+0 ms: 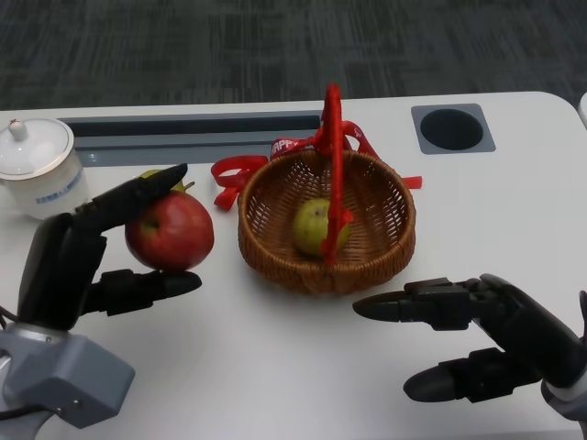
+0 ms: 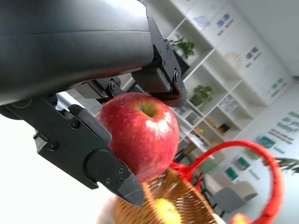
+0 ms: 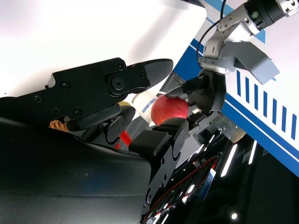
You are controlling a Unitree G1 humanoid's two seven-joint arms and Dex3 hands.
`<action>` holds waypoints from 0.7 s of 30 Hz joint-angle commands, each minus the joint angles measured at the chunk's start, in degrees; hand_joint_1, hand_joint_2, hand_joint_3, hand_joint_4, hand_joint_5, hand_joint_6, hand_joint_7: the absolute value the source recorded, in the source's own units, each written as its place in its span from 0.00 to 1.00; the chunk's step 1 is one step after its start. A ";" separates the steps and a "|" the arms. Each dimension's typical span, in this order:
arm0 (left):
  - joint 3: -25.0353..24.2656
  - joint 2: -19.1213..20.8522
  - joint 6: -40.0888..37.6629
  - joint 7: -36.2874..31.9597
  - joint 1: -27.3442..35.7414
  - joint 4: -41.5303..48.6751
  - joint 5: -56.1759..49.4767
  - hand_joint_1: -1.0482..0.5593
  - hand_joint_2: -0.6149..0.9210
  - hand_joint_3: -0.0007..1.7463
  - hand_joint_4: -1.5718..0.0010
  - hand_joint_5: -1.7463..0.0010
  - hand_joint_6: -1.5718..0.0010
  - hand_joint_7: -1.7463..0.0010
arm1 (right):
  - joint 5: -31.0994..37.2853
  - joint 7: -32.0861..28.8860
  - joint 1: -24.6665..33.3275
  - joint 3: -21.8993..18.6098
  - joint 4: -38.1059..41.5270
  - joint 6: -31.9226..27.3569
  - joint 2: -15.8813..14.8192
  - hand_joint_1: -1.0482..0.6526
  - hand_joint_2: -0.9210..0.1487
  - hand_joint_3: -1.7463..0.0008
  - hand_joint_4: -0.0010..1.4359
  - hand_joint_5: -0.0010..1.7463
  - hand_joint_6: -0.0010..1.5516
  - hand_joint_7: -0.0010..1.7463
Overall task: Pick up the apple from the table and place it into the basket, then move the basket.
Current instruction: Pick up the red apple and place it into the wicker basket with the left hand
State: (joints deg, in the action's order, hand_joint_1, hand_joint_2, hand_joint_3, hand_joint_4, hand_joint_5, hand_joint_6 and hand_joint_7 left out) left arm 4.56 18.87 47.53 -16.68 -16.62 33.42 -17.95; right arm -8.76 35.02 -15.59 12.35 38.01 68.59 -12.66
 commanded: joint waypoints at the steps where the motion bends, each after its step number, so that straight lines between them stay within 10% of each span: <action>1: -1.19 -0.48 -0.67 2.79 0.44 -5.51 2.81 0.57 0.95 0.00 0.22 0.99 0.31 1.00 | -0.81 0.24 -0.09 -0.38 0.37 0.28 -0.32 0.32 0.00 0.95 0.54 0.00 0.44 0.00; 10: 0.11 -5.42 -4.09 9.35 -5.75 -8.67 4.75 0.57 0.94 0.00 0.22 0.99 0.30 0.99 | -1.13 0.10 0.22 -0.37 0.42 1.02 0.30 0.31 0.00 0.95 0.55 0.01 0.45 0.00; 21: 2.08 -9.31 -5.11 9.68 -20.47 10.69 1.64 0.59 0.93 0.00 0.21 0.99 0.30 1.00 | -1.97 0.00 1.60 -0.37 -0.84 0.82 0.65 0.31 0.00 0.95 0.55 0.00 0.45 0.00</action>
State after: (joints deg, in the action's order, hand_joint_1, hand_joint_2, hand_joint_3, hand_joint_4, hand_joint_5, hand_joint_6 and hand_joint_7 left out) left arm 6.69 9.53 42.28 -6.65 -34.97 41.86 -16.05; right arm -9.96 35.03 -14.64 12.34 37.73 69.20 -11.58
